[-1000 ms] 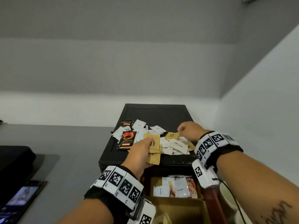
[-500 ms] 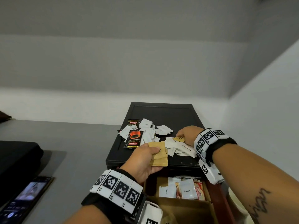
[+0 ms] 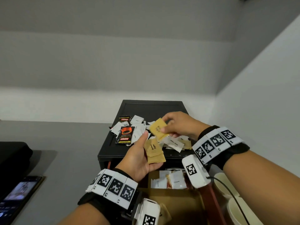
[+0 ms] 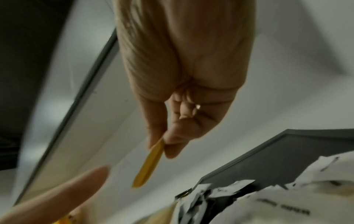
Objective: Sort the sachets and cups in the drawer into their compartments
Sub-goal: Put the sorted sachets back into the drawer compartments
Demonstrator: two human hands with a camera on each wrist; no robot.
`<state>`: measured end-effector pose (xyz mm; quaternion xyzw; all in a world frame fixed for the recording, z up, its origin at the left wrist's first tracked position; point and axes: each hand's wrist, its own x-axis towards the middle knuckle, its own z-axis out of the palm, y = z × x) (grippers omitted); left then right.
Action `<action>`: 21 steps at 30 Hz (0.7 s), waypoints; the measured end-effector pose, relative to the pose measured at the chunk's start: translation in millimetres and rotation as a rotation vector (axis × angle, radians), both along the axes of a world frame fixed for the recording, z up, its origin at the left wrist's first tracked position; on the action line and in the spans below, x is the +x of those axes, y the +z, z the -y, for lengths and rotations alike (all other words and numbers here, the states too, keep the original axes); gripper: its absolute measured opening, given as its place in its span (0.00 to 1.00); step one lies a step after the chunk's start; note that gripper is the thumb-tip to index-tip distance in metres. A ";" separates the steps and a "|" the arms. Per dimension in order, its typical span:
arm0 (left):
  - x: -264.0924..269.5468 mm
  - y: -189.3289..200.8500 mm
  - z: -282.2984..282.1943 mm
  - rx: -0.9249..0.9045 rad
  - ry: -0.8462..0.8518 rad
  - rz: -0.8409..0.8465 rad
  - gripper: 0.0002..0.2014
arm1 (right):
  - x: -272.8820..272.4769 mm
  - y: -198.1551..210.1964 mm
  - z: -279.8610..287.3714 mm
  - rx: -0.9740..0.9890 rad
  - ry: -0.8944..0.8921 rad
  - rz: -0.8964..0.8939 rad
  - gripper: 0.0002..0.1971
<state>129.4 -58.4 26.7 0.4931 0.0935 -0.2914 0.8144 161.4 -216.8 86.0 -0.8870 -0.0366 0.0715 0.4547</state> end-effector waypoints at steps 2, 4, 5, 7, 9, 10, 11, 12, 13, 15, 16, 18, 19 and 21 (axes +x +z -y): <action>-3.4 1.6 5.9 -0.002 0.048 0.031 0.18 | -9.7 -3.0 -5.4 0.023 0.064 -0.056 0.06; -5.9 1.6 8.4 0.009 0.111 0.031 0.13 | -13.3 -6.3 -0.2 -0.053 -0.013 0.016 0.03; -7.0 1.7 8.4 0.014 0.132 0.022 0.12 | -14.5 -6.5 6.5 -0.169 -0.080 0.078 0.04; -9.2 0.9 7.3 0.022 0.149 0.011 0.12 | -16.5 -12.1 22.9 -0.465 -0.163 0.091 0.13; -10.8 -2.5 5.3 0.036 0.160 0.013 0.13 | -19.5 -25.4 32.9 -0.729 -0.104 -0.062 0.17; -11.3 -5.3 4.3 0.048 0.166 0.015 0.14 | -20.8 -33.4 34.7 -0.792 -0.071 -0.118 0.12; -12.4 -7.5 3.4 0.053 0.168 0.018 0.15 | -22.0 -39.8 34.4 -0.812 -0.068 -0.143 0.08; -14.1 -9.4 2.9 0.050 0.168 0.019 0.15 | -22.5 -45.6 35.0 -0.803 -0.081 -0.122 0.08; -16.1 -11.2 2.3 0.042 0.170 0.016 0.16 | -21.7 -49.8 35.6 -0.782 -0.109 -0.088 0.13; -21.1 -14.3 1.3 0.015 0.165 0.010 0.16 | -22.3 -51.5 36.0 -0.702 -0.180 -0.054 0.20; -24.2 -15.8 0.9 -0.003 0.158 0.005 0.15 | -22.1 -52.1 36.9 -0.655 -0.208 -0.035 0.20; -30.5 -19.2 -0.1 -0.036 0.142 -0.013 0.15 | -23.5 -53.4 39.7 -0.551 -0.268 -0.012 0.20; -33.7 -21.0 -0.7 -0.052 0.129 -0.024 0.15 | -25.6 -53.5 42.2 -0.500 -0.306 -0.001 0.20; -38.8 -24.6 -2.2 -0.079 0.116 -0.048 0.16 | -28.9 -54.1 48.5 -0.417 -0.378 0.046 0.19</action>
